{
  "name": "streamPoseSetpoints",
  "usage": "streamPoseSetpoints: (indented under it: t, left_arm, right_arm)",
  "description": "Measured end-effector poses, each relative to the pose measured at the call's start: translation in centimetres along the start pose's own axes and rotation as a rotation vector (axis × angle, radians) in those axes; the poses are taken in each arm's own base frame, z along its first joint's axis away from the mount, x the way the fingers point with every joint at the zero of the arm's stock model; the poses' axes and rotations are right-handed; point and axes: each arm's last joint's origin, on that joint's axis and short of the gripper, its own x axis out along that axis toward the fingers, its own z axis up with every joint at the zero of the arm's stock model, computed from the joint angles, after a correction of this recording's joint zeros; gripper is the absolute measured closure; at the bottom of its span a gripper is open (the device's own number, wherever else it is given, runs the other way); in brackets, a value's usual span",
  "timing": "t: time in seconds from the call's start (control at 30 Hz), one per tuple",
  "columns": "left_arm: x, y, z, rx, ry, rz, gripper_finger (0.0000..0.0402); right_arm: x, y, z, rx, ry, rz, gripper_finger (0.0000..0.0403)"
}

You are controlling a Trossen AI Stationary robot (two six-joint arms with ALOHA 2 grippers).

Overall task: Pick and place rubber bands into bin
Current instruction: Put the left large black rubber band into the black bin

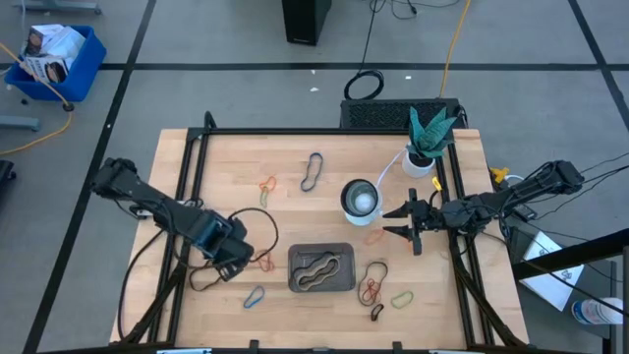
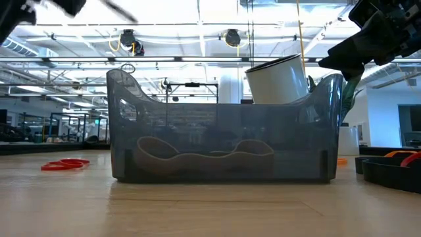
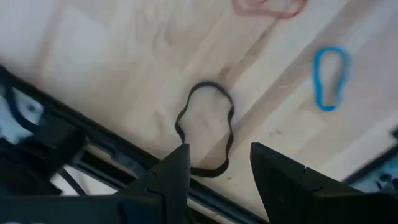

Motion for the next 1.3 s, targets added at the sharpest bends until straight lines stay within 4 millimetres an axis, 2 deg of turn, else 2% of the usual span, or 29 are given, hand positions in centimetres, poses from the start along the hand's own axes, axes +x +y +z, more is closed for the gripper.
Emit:
streamPoseSetpoints:
  t: [0.3, 0.57, 0.77, 1.03, 1.3]
  left_arm:
    - [6.8, -0.6, -0.2, -0.075, 0.003, -0.071, 0.0227]
    - [10.7, 0.3, -1.0, -0.150, 0.053, -0.067, 0.0227]
    - [11.8, -0.4, -1.1, -0.121, 0.029, -0.168, 0.0227]
    - [12.8, 0.4, -1.2, -0.155, 0.039, -0.134, 0.0227]
    - [13.1, 0.0, -1.0, -0.153, 0.038, -0.147, 0.0227]
  right_arm:
    - [0.0, 0.0, 0.0, 0.000, -0.001, -0.006, 0.0244]
    - [0.0, 0.0, 0.0, 0.003, -0.002, -0.006, 0.0243]
    - [0.0, 0.0, 0.0, 0.003, -0.002, -0.007, 0.0243]
    - [0.0, 0.0, 0.0, 0.003, -0.002, -0.007, 0.0245]
    - [0.0, 0.0, 0.0, 0.000, -0.002, -0.007, 0.0241]
